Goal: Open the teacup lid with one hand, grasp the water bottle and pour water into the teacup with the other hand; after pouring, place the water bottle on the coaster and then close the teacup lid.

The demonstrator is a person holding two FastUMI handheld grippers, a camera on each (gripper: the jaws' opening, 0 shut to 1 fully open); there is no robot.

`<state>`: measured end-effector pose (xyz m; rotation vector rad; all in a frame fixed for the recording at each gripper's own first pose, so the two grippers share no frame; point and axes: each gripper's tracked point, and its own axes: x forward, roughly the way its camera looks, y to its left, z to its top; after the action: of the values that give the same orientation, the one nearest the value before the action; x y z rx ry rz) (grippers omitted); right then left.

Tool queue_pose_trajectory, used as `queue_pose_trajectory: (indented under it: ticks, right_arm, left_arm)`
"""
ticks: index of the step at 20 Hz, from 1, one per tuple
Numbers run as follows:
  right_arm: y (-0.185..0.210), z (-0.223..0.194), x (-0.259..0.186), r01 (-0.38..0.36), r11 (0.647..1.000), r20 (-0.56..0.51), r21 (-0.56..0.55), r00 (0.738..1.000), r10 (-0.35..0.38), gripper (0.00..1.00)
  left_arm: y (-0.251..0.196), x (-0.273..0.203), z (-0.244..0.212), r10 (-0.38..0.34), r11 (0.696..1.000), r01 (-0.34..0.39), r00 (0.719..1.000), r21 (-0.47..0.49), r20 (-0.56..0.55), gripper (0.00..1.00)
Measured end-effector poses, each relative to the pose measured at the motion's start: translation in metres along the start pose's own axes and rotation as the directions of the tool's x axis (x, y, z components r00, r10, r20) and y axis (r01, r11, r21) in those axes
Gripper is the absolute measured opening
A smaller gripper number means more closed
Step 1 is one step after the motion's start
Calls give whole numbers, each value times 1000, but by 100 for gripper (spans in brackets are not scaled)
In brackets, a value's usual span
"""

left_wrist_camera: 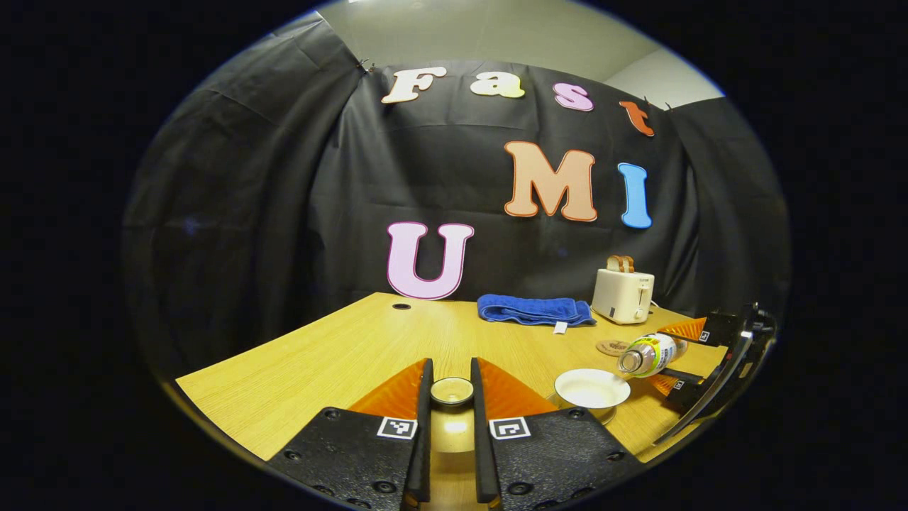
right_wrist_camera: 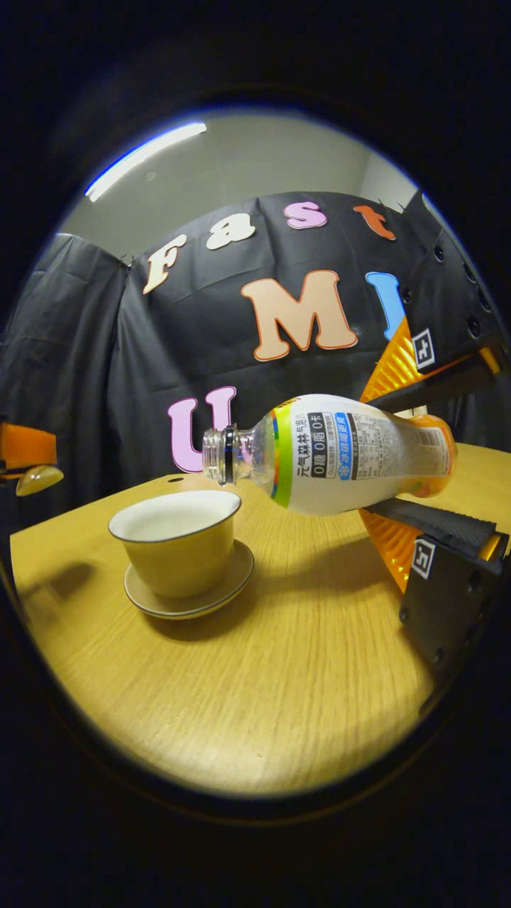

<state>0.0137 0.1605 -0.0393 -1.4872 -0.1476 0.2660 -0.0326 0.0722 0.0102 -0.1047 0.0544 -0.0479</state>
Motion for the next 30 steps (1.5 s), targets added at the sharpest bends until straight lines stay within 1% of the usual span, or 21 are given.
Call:
queue_pose_trajectory:
  ticks: [7,12,18,21,22,24,26,28,30]
  right_arm:
    - [-2,7,5,1,988,28,-157,1000,3,71]
    - [-16,18,9,43,952,83,-304,996,-18,71]
    - [-25,19,18,45,919,97,-392,995,-8,70]
    - [-29,26,16,61,895,120,-443,993,-9,70]
    - [-30,29,15,75,880,134,-468,991,-13,70]
    - [-35,37,9,105,837,172,-537,985,-13,70]
    - [-34,43,13,107,803,192,-586,981,10,70]
    - [-34,46,12,107,785,208,-611,978,28,70]
    - [-35,45,14,111,775,213,-622,977,30,71]
  left_arm:
    - [8,0,-3,12,1000,-12,1000,-3,1,22]
    - [12,0,-5,15,1000,-15,1000,-11,-1,22]
    - [12,0,-8,16,1000,-16,1000,-17,-6,22]
    - [10,0,-8,8,1000,-9,1000,-26,-7,22]
    - [10,0,-9,6,1000,-6,1000,-28,-9,22]
    - [10,0,-10,3,999,-4,1000,-33,-11,22]
    - [10,0,-13,1,999,-2,1000,-39,-18,22]
    - [10,-1,-12,-2,999,2,1000,-47,-19,23]
    - [9,-2,-13,-8,999,7,1000,-48,-21,23]
